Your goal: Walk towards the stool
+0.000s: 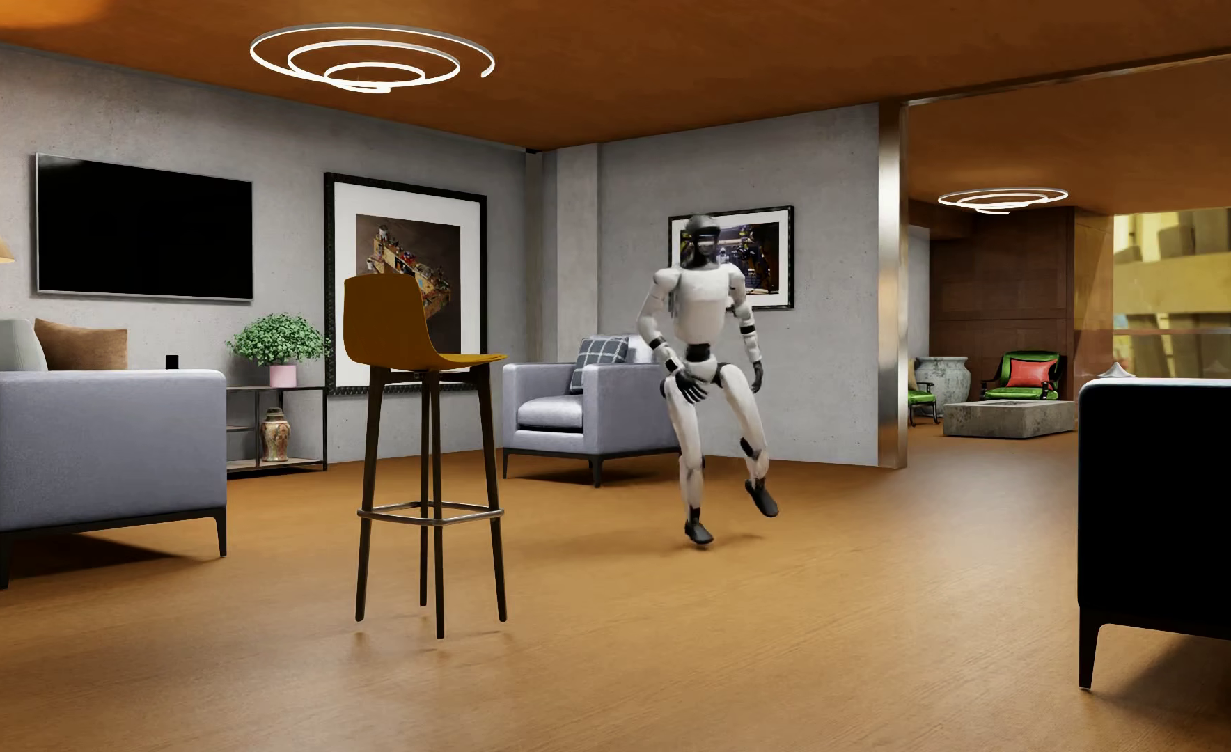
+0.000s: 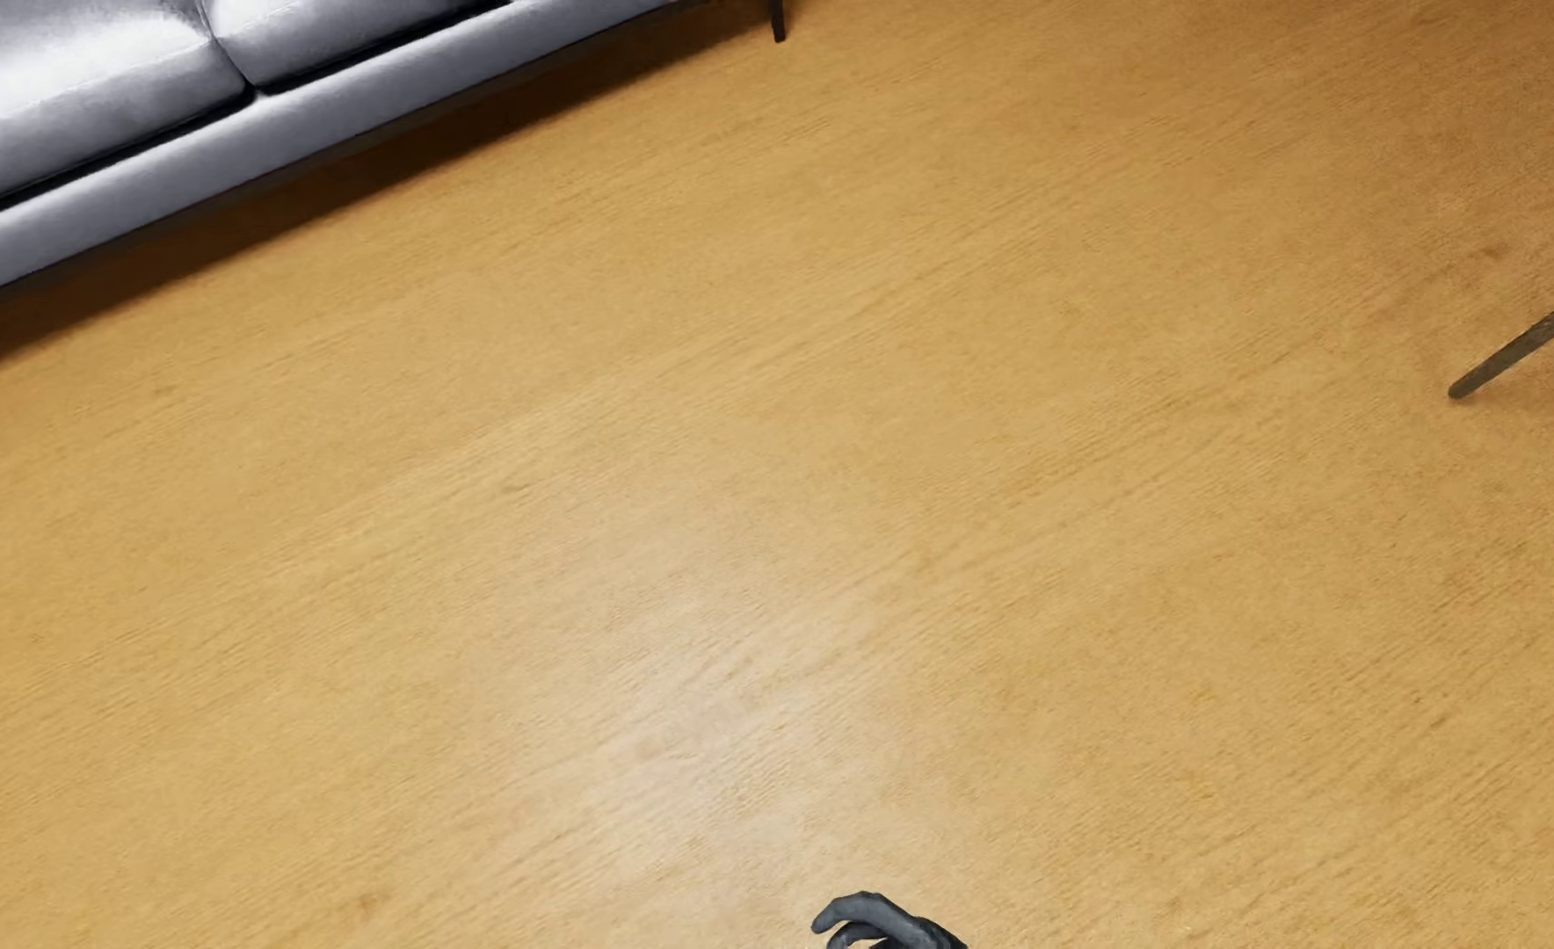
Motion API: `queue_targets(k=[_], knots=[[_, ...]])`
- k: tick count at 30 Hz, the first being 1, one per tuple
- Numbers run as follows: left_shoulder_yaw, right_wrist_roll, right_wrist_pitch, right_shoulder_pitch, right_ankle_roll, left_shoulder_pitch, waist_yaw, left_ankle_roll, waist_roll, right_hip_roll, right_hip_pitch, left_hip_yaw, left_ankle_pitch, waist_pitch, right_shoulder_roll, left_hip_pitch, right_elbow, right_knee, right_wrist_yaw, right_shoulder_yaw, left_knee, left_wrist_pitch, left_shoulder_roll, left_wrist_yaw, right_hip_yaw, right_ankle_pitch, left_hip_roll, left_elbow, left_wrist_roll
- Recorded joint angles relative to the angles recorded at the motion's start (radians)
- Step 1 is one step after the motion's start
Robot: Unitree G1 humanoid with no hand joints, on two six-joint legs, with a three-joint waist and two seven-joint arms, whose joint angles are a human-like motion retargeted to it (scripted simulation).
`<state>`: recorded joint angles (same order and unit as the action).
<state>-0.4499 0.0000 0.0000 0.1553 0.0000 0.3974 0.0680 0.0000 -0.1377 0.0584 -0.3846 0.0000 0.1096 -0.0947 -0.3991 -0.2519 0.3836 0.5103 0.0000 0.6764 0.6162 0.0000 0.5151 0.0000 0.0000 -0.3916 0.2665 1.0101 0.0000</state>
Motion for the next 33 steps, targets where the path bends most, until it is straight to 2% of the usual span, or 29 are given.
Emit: queue_targets(k=[2, 4, 6, 10, 14, 16, 18, 19, 21, 22, 24, 26, 28, 30, 32, 33], knots=[[0.048, 0.0, 0.0, -0.031, 0.0, 0.064, 0.152, 0.0, 0.009, 0.036, 0.049, 0.0, -0.045, 0.025, -0.027, -0.056, 0.002, -0.039, 0.0, -0.023, 0.024, 0.0, -0.026, 0.0, 0.0, -0.067, -0.058, -0.01, 0.0], [0.046, 0.0, 0.0, -0.089, 0.0, 0.04, 0.228, 0.0, 0.03, 0.042, 0.076, 0.0, -0.031, 0.048, -0.037, -0.175, 0.058, -0.067, 0.0, -0.068, 0.03, 0.0, -0.058, 0.0, 0.0, -0.08, -0.097, 0.031, 0.0], [0.021, 0.0, 0.0, -0.125, 0.0, -0.023, 0.223, 0.0, 0.051, 0.025, 0.112, 0.0, -0.027, 0.071, -0.037, -0.311, 0.122, -0.089, 0.0, -0.138, -0.002, 0.0, -0.074, 0.0, 0.0, -0.051, -0.127, 0.035, 0.0], [0.185, 0.0, 0.0, -0.085, 0.0, -0.117, 0.137, 0.0, 0.046, -0.017, 0.195, 0.0, -0.046, 0.089, -0.069, -0.49, 0.106, -0.078, 0.0, -0.198, -0.131, 0.0, -0.017, 0.0, 0.0, 0.001, -0.178, -0.253, 0.0], [0.379, 0.0, 0.0, -0.051, 0.0, -0.247, 0.184, 0.0, 0.054, -0.048, 0.324, 0.0, 0.044, 0.11, -0.08, -0.524, 0.161, -0.051, 0.0, -0.183, -0.131, 0.0, 0.004, 0.0, 0.0, -0.071, -0.175, -0.426, 0.0], [0.407, 0.0, 0.0, -0.048, 0.0, -0.266, 0.185, 0.0, 0.072, -0.052, 0.381, 0.0, -0.022, 0.094, -0.059, -0.472, 0.216, -0.03, 0.0, -0.151, -0.093, 0.0, -0.008, 0.0, 0.0, -0.08, -0.155, -0.432, 0.0], [0.385, 0.0, 0.0, -0.026, 0.0, -0.252, 0.166, 0.0, 0.09, -0.058, 0.428, 0.0, -0.065, 0.055, -0.031, -0.378, 0.252, -0.011, 0.0, -0.134, -0.095, 0.0, -0.017, 0.0, 0.0, -0.064, -0.135, -0.413, 0.0], [0.341, 0.0, 0.0, -0.002, 0.0, -0.242, 0.123, 0.0, 0.081, -0.07, 0.436, 0.0, -0.021, 0.039, -0.012, -0.345, 0.268, 0.021, 0.0, -0.144, -0.098, 0.0, -0.024, 0.0, 0.0, -0.024, -0.149, -0.367, 0.0], [0.236, 0.0, 0.0, 0.055, 0.0, -0.233, 0.018, 0.0, 0.048, -0.081, 0.432, 0.0, 0.02, 0.015, 0.031, -0.294, 0.314, 0.127, 0.0, -0.175, -0.079, 0.0, -0.04, 0.0, 0.0, 0.097, -0.192, -0.241, 0.0], [0.183, 0.0, 0.0, 0.088, 0.0, -0.234, -0.026, 0.0, 0.03, -0.079, 0.399, 0.0, 0.004, 0.005, 0.052, -0.26, 0.347, 0.217, 0.0, -0.188, -0.077, 0.0, -0.048, 0.0, 0.0, 0.182, -0.209, -0.167, 0.0], [0.11, 0.0, 0.0, 0.135, 0.0, -0.228, -0.057, 0.0, 0.003, -0.073, 0.263, 0.0, -0.067, -0.001, 0.07, -0.16, 0.409, 0.48, 0.0, -0.166, -0.104, 0.0, -0.062, 0.0, 0.0, 0.338, -0.213, -0.052, 0.0], [0.086, 0.0, 0.0, 0.14, 0.0, -0.198, -0.06, 0.0, -0.014, -0.082, 0.132, 0.0, -0.149, 0.031, 0.048, -0.058, 0.429, 0.73, 0.0, -0.106, -0.109, 0.0, -0.069, 0.0, 0.0, 0.348, -0.216, -0.054, 0.0], [0.07, 0.0, 0.0, 0.149, 0.0, -0.168, -0.073, 0.0, -0.009, -0.1, 0.031, 0.0, -0.214, 0.059, 0.028, 0.03, 0.446, 0.829, 0.0, -0.102, -0.114, 0.0, -0.077, 0.0, 0.0, 0.35, -0.216, -0.08, 0.0], [0.061, 0.0, 0.0, 0.166, 0.0, -0.147, -0.091, 0.0, 0.012, -0.114, -0.052, 0.0, -0.267, 0.072, 0.015, 0.096, 0.461, 0.745, 0.0, -0.155, -0.114, 0.0, -0.091, 0.0, 0.0, 0.416, -0.205, -0.093, 0.0], [0.034, 0.0, 0.0, 0.18, 0.0, -0.128, -0.11, 0.0, 0.044, -0.111, -0.088, 0.0, -0.324, 0.08, -0.002, 0.166, 0.445, 0.478, 0.0, -0.211, -0.12, 0.0, -0.101, 0.0, 0.0, 0.504, -0.195, -0.106, 0.0], [0.014, 0.0, 0.0, 0.179, 0.0, -0.122, -0.119, 0.0, 0.057, -0.104, -0.09, 0.0, -0.354, 0.082, -0.008, 0.201, 0.434, 0.329, 0.0, -0.222, -0.125, 0.0, -0.099, 0.0, 0.0, 0.497, -0.194, -0.111, 0.0]])
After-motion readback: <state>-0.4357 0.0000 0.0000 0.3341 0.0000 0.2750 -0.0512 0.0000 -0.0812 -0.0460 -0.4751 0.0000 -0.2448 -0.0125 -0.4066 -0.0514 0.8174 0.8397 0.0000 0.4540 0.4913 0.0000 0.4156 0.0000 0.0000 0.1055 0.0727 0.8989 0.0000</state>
